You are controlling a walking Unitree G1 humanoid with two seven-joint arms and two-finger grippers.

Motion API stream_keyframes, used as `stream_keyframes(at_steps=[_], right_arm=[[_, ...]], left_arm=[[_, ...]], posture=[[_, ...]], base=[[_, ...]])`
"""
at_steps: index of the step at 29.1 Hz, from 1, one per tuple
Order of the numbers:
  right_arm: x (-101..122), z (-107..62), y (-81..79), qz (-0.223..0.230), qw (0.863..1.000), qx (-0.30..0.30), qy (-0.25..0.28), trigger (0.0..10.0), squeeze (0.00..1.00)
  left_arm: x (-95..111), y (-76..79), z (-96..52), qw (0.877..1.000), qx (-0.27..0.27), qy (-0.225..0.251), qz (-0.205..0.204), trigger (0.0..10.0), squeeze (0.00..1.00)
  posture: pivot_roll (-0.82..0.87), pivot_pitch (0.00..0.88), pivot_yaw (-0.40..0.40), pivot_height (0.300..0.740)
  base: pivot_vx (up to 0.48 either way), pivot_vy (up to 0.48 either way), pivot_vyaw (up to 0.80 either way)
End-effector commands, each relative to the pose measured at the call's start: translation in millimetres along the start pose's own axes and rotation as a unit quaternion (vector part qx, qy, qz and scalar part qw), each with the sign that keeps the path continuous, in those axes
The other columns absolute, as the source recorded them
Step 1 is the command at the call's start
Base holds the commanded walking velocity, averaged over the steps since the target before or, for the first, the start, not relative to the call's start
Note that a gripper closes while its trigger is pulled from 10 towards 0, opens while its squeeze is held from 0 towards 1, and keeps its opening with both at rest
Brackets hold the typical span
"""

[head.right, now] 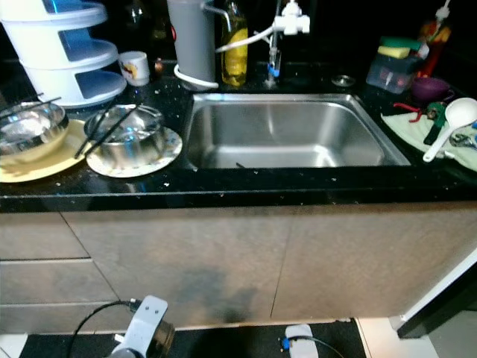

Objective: Kitchen organization

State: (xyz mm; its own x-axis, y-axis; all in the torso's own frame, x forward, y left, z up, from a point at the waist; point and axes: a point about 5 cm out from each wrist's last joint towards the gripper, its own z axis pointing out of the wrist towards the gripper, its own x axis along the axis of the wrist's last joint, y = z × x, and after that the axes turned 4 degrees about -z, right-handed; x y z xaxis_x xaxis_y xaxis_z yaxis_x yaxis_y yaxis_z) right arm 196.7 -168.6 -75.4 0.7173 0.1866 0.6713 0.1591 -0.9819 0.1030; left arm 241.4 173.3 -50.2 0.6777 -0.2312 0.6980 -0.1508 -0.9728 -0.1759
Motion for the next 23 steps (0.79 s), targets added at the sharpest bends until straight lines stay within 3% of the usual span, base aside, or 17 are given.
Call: stream_keyframes(at_steps=[1, 4, 7, 17, 23], right_arm=[[-9.0, -2.4, 0.3, -0.003, 1.000, 0.000, -0.014, 10.0, 0.00], [-9.4, -2.5, 0.5, -0.004, 1.000, 0.001, -0.015, 10.0, 0.00], [-9.6, -2.6, 1.0, -0.004, 1.000, 0.001, -0.015, 10.0, 0.00], [-9.2, -2.7, 0.1, -0.005, 1.000, 0.002, -0.012, 10.0, 0.00], [-9.7, -2.8, -1.1, -0.006, 1.000, 0.004, -0.012, 10.0, 0.00]], left_arm=[[-5.4, 3.3, -0.8, 1.000, -0.004, -0.010, 0.000, 10.0, 0.00], [-4.6, 3.0, -0.4, 1.000, 0.005, -0.013, -0.016, 10.0, 0.00], [-1.5, 4.1, 0.2, 0.999, 0.002, -0.008, -0.045, 10.0, 0.03], [-2.5, 2.3, -0.7, 1.000, 0.005, 0.000, -0.010, 10.0, 0.04], [-4.5, 1.7, -1.2, 1.000, 0.001, -0.001, 0.011, 10.0, 0.00]], posture=[[-0.11, 0.111, -0.002, 0.740], [-0.11, 0.111, -0.004, 0.740], [-0.11, 0.112, -0.006, 0.740], [-0.11, 0.120, -0.007, 0.740], [-0.11, 0.124, -0.008, 0.740]], base=[[0.000, -0.480, 0.00], [0.000, -0.160, 0.00], [0.000, 0.412, 0.00], [0.000, 0.480, 0.00], [0.000, 0.000, 0.00]])
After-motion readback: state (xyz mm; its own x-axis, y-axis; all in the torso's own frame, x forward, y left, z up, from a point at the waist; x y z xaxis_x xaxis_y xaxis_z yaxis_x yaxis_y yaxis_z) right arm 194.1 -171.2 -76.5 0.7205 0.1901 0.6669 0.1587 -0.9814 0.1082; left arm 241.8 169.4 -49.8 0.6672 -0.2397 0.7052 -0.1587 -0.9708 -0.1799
